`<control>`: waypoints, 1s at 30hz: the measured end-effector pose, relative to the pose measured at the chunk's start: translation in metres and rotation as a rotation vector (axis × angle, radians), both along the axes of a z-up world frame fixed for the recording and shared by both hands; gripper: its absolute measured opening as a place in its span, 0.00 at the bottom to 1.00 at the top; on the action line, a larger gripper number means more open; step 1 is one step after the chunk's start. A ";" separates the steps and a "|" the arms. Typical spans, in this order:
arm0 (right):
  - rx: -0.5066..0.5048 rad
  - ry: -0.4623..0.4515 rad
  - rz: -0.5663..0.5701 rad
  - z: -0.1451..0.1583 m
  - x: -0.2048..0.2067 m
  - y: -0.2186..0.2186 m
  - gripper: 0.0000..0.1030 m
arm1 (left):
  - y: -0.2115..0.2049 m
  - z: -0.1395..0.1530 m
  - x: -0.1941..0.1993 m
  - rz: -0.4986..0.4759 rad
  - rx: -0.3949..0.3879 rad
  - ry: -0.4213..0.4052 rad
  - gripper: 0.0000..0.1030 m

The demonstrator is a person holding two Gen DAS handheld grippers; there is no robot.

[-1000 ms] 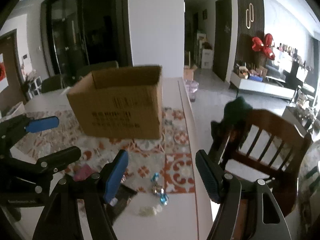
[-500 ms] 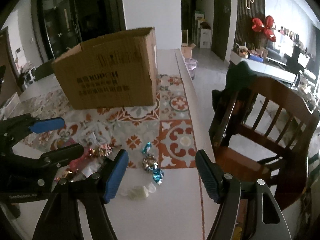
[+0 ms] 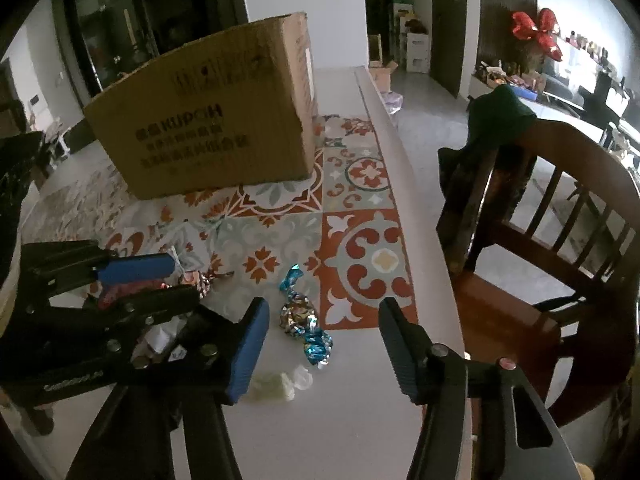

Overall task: Organize snacks
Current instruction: 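Grasp the blue foil candy with the right tool while the left tool grasps a gold foil candy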

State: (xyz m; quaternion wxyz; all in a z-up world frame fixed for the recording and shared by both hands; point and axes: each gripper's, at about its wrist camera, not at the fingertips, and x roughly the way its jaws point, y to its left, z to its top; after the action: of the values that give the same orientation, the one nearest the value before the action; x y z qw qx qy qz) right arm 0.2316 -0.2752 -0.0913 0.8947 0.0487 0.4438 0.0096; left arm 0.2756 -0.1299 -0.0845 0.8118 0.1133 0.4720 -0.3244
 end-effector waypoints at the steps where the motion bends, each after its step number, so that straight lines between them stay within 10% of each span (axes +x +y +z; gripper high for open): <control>1: 0.003 0.004 0.003 -0.001 0.001 0.001 0.55 | 0.000 -0.002 0.001 0.001 0.002 0.003 0.32; 30: 0.071 0.019 0.029 -0.006 0.009 0.010 0.24 | 0.005 0.000 0.010 0.086 -0.034 0.049 0.23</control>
State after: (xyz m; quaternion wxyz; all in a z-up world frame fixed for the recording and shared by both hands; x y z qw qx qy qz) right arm 0.2410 -0.2656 -0.0968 0.8878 0.0740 0.4526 0.0380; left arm 0.2859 -0.1253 -0.0842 0.8150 0.0710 0.4907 -0.3000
